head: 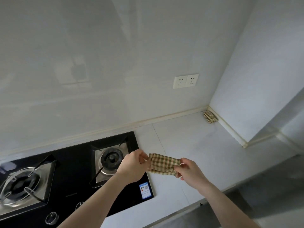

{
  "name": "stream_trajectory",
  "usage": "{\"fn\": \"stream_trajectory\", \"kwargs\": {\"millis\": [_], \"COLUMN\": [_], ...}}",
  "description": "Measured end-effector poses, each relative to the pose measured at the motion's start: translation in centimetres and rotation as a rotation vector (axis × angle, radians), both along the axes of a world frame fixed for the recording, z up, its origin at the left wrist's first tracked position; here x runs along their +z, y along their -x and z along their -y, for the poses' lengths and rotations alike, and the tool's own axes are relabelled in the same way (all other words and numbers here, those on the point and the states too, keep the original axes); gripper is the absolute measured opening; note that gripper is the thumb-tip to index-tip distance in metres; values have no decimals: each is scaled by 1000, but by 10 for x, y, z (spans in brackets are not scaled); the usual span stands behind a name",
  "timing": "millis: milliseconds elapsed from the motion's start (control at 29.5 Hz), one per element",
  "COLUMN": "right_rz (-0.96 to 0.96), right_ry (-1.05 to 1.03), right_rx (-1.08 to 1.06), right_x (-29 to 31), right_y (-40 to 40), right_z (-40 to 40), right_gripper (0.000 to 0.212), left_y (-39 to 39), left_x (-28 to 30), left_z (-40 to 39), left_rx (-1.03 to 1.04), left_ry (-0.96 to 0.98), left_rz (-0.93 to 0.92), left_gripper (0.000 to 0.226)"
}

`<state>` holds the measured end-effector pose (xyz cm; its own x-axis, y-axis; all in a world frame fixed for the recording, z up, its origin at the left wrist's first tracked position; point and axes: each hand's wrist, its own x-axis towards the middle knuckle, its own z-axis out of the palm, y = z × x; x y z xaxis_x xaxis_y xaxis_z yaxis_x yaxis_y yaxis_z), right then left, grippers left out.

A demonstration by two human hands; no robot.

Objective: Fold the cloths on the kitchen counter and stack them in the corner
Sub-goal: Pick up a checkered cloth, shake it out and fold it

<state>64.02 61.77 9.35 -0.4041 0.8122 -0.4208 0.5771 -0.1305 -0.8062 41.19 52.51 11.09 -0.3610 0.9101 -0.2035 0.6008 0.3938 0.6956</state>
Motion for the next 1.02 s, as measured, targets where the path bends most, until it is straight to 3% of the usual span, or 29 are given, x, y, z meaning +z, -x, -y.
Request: {"fn": "stream_trajectory", "kwargs": {"millis": [407,1018], "right_rz": [-18,38], "right_ry": [227,391], "right_rx": [-570,-777], "right_x": [-73,-154], "right_y": [-48,-125], "right_z": [-90,-252], "right_gripper": [10,10], "left_y": [10,-71], "left_x": [-14,-38], "left_z": [-53,-197], "left_rx": [-154,-52], "left_ry": [171,241], "left_rz": [-97,46], "left_gripper": [9,19]}}
